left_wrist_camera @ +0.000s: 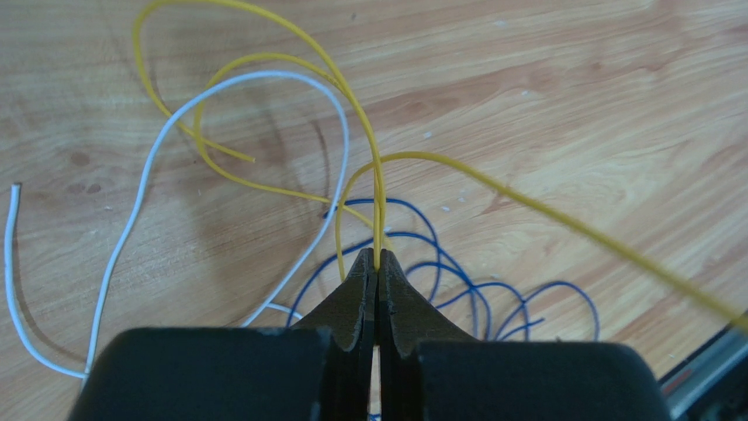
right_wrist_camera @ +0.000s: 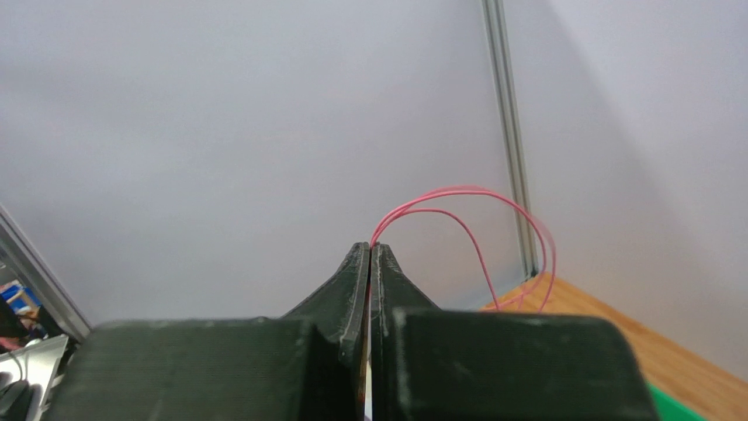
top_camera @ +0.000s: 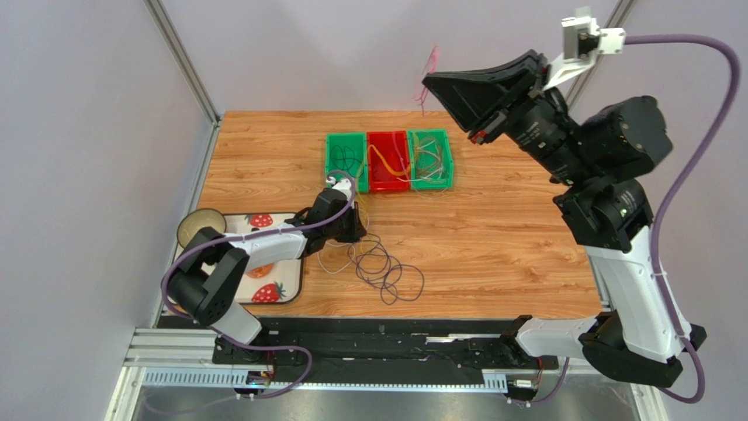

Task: Untangle the cables
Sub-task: Untie the cable.

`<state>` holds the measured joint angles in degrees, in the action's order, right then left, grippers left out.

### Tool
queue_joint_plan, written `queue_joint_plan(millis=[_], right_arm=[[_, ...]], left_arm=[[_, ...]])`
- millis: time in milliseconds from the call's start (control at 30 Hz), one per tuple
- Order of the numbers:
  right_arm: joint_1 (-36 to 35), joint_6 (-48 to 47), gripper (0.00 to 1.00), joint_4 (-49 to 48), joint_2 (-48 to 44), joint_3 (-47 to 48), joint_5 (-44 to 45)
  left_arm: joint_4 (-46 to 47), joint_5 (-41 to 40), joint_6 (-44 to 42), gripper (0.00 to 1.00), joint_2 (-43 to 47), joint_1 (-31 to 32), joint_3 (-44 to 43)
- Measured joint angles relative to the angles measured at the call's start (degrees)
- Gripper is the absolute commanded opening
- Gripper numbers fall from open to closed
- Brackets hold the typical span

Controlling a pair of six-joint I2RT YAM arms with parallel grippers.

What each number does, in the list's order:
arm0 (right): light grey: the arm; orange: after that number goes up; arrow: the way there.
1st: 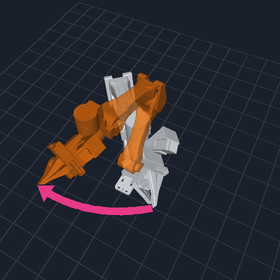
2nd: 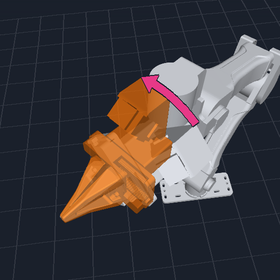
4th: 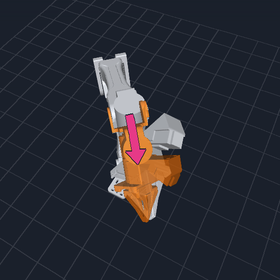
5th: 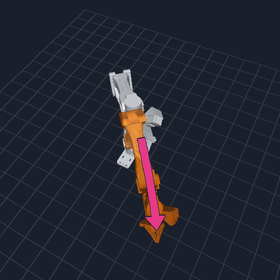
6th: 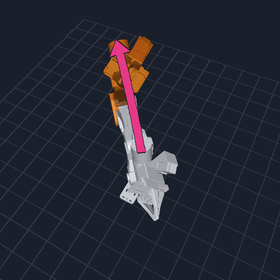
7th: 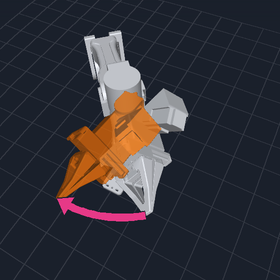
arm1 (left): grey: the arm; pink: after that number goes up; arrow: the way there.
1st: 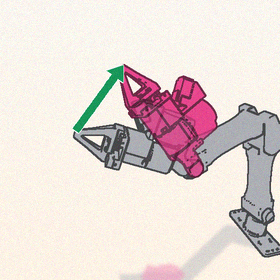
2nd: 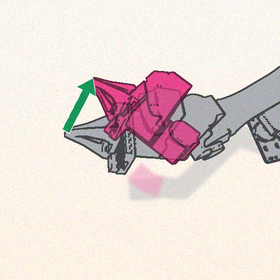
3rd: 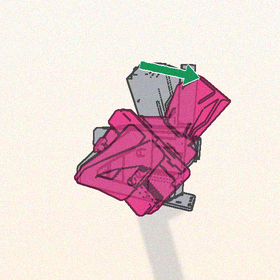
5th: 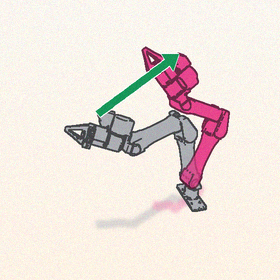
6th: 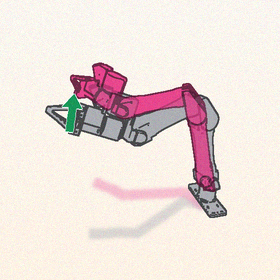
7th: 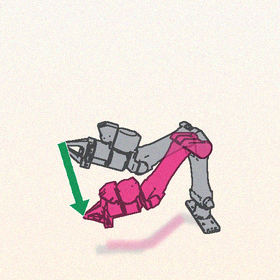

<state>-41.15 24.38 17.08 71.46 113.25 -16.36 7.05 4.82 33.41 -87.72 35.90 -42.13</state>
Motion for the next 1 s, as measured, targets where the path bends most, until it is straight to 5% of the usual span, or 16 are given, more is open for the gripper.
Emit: queue_joint_plan(millis=[267, 433, 533, 1000], right_arm=[[0.0, -4.0, 0.0, -1.6, -4.0, 0.4, 7.5], [0.0, -6.4, 0.0, -1.6, -5.3, -2.7, 13.5], [0.0, -7.5, 0.0, -1.4, -5.2, -5.2, 17.4], [0.7, -11.4, 0.0, 3.3, 2.1, -10.6, 30.4]], left_arm=[[-1.5, -1.0, 0.3, 0.02, -4.3, 0.0, -1.0], [-4.1, -1.5, 0.2, 0.42, -3.7, 0.0, -2.6], [-8.7, -2.5, 0.0, 0.52, -0.7, 0.1, -3.7], [-35.3, -10.0, -3.3, 0.56, 28.2, 1.1, -16.0]])
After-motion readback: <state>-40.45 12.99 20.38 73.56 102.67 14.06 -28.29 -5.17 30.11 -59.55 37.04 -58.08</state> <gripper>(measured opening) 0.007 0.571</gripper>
